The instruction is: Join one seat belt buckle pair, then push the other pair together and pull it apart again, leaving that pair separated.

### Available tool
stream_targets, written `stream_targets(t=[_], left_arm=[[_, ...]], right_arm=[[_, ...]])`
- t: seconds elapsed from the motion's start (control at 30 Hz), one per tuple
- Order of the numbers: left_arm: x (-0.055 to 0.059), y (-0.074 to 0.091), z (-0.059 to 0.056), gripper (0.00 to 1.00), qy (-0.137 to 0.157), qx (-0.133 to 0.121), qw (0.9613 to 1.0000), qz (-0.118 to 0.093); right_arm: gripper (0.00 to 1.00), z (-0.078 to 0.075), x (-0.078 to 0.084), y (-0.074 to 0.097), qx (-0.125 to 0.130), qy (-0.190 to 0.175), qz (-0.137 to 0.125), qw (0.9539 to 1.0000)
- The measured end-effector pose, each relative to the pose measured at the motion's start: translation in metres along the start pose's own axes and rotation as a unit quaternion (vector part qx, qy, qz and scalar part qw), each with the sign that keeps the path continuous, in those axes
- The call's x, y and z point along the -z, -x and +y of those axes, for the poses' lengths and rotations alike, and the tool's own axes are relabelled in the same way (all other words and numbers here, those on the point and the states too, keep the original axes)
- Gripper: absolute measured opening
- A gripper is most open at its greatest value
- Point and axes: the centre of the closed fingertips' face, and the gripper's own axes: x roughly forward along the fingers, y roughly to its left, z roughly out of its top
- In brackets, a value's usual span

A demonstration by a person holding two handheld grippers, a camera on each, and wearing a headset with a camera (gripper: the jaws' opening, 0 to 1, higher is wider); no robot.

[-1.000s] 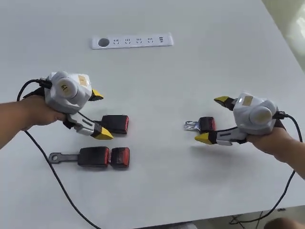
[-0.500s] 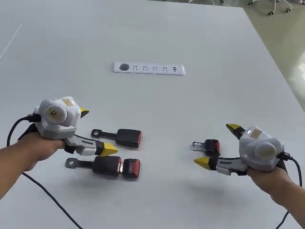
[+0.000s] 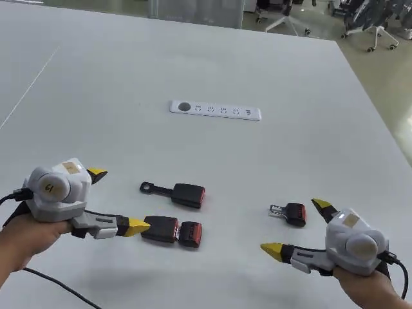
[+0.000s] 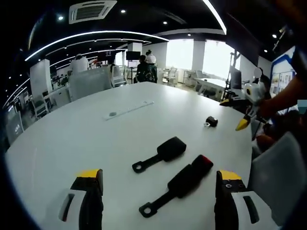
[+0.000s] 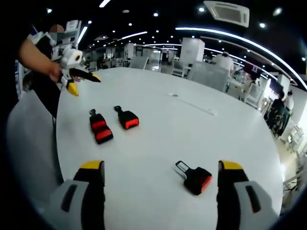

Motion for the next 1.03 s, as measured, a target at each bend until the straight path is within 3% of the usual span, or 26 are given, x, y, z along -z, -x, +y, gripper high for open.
stream_targets(t=[0.27, 0.43, 0.63, 1.03], left_arm=[[0.021, 0.023, -0.002, 1.0, 0.016, -0.015, 0.9997, -0.007], [0.023, 0.032, -0.007, 1.0, 0.023, -0.007, 0.9996, -0.014], [0.032, 0.037, -0.014, 1.0, 0.012, 0.02, 0.9997, 0.003], [0.033, 0.045, -0.016, 1.0, 0.007, 0.03, 0.9995, 0.005]], right_arm=[[1.0, 0.014, 0.001, 0.009, 0.009, -0.005, -0.003, 0.9999], [1.0, 0.02, 0.002, 0.014, 0.012, -0.003, 0.005, 0.9999], [1.0, 0.024, 0.003, 0.019, 0.012, 0.008, 0.01, 0.9998], [1.0, 0.028, 0.003, 0.023, 0.019, 0.005, 0.006, 0.9998]])
